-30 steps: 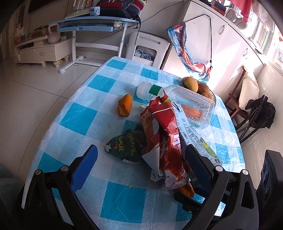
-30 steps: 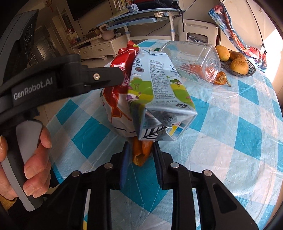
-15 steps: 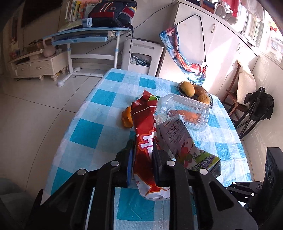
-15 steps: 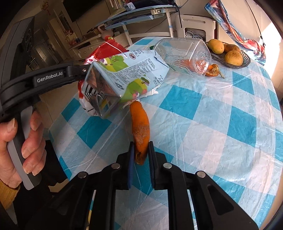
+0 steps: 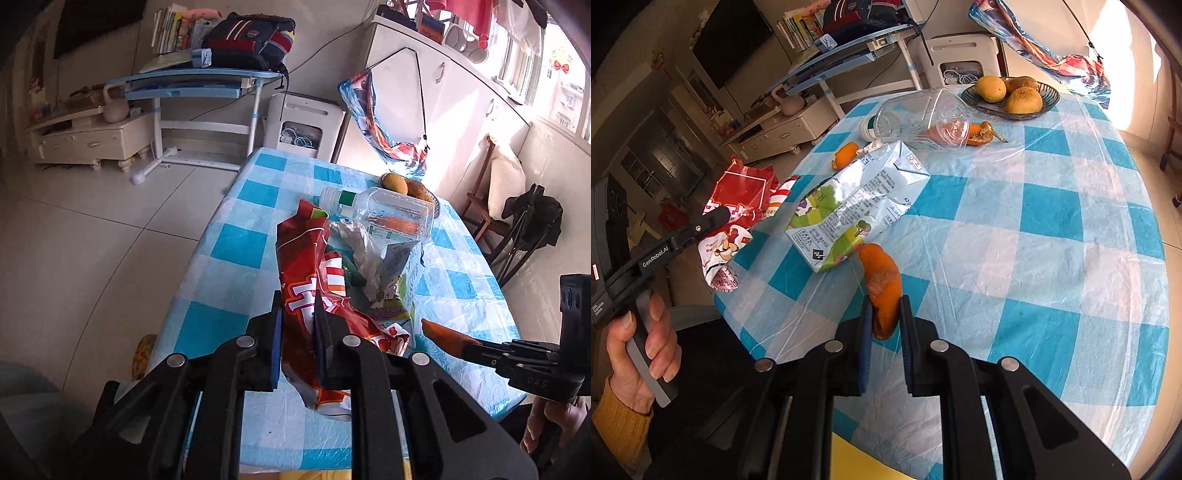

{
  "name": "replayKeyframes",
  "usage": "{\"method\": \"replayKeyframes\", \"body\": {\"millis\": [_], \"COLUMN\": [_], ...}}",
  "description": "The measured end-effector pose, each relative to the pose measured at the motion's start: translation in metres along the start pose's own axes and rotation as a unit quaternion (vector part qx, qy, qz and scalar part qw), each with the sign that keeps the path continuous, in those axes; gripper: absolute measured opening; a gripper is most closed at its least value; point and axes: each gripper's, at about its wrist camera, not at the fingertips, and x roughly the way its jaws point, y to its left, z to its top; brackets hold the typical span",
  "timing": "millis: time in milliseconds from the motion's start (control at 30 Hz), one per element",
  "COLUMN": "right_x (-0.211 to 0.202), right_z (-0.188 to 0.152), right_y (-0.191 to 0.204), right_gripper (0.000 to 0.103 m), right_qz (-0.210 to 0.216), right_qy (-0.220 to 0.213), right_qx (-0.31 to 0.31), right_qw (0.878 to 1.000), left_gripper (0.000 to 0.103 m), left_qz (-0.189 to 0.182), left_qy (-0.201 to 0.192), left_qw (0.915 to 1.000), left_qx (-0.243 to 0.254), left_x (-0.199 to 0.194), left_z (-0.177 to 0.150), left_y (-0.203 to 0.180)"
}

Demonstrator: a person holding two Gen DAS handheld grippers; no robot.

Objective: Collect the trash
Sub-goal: 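Carry the peel and chip bag over the bucket and open both tools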

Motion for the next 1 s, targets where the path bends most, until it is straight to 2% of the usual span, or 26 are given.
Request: {"method": "replayKeyframes", "body": {"millis": [300, 600, 767, 1000], "right_x": [-0.024, -0.042, -0.037, -0.006], "right_z": [-0.022, -0.058, -0.091, -0.128], "right_y": [0.006, 0.032, 0.054, 0.085], "right_gripper": [0.015, 0.015, 0.015, 0.015], "right_qz": [0.033, 0.065, 0.076, 0.028], "right_qy": [-0.031, -0.035, 0.010, 0.102], "right_qx": [0.033, 0.029, 0.004, -0.070], "right_qw": [0.998, 0.997, 0.997, 0.992], "left_gripper": [0.014, 0.014, 0.014, 0.014], "left_qz": [-0.014, -0.027, -0.041, -0.053], "left_qy": [0.001, 0.004, 0.005, 0.017], "left_qw": [0.9984, 0.9985, 0.9986, 0.9984], "left_qx": [-0.055, -0.047, -0.034, -0.010], "left_x": [-0.021, -0.037, -0.050, -0.065], "left_z": [-0.048, -0.075, -0.088, -0.115], "left_y": [0.035, 0.034, 0.023, 0.007]}}
